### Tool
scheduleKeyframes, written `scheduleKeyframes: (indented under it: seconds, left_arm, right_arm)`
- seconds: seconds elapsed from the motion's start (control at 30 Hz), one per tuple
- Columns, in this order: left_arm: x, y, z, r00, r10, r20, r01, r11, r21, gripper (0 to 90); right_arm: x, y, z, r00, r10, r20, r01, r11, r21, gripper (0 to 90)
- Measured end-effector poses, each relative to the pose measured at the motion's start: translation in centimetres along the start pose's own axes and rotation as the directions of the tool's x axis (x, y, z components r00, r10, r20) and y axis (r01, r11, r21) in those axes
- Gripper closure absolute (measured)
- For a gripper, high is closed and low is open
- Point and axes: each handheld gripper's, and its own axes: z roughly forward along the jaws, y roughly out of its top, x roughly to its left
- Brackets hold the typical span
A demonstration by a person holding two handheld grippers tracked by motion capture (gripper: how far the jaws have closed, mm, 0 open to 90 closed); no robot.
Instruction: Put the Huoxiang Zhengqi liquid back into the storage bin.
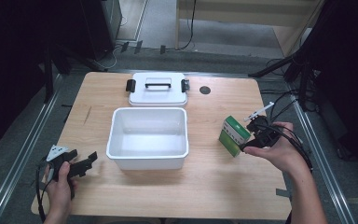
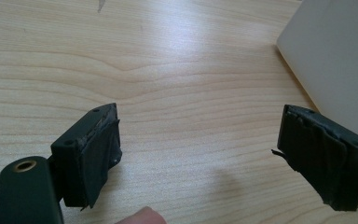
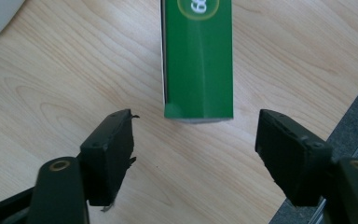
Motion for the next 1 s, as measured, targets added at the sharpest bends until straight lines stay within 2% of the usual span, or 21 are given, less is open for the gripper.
scheduleKeyframes:
  seconds: [0.23, 0.47, 0.67, 1.0]
  left_arm:
    - [0.0, 0.0, 0.0, 1.0000, -0.001, 0.000, 0.001, 1.0000, 0.001, 13.9]
    - [0.0, 0.0, 0.0, 1.0000, 0.000, 0.001, 0.000, 1.0000, 0.001, 13.9]
    - [0.0, 0.0, 0.0, 1.0000, -0.001, 0.002, 0.001, 1.0000, 0.003, 13.9]
    - [0.1, 0.0, 0.0, 1.0000, -0.002, 0.004, 0.002, 1.0000, 0.002, 13.8]
  right_arm:
    - [0.3, 1.0, 0.1, 0.9998, -0.018, -0.005, 0.018, 1.000, 0.008, 32.2]
    - [0.3, 1.9, 0.2, 0.9997, -0.009, -0.025, 0.009, 1.000, 0.014, 35.8]
    - [0.3, 3.4, 0.4, 0.9993, -0.004, -0.037, 0.007, 0.997, 0.073, 40.7]
    - [0.3, 5.1, 1.1, 0.9994, -0.006, -0.033, 0.009, 0.994, 0.109, 46.7]
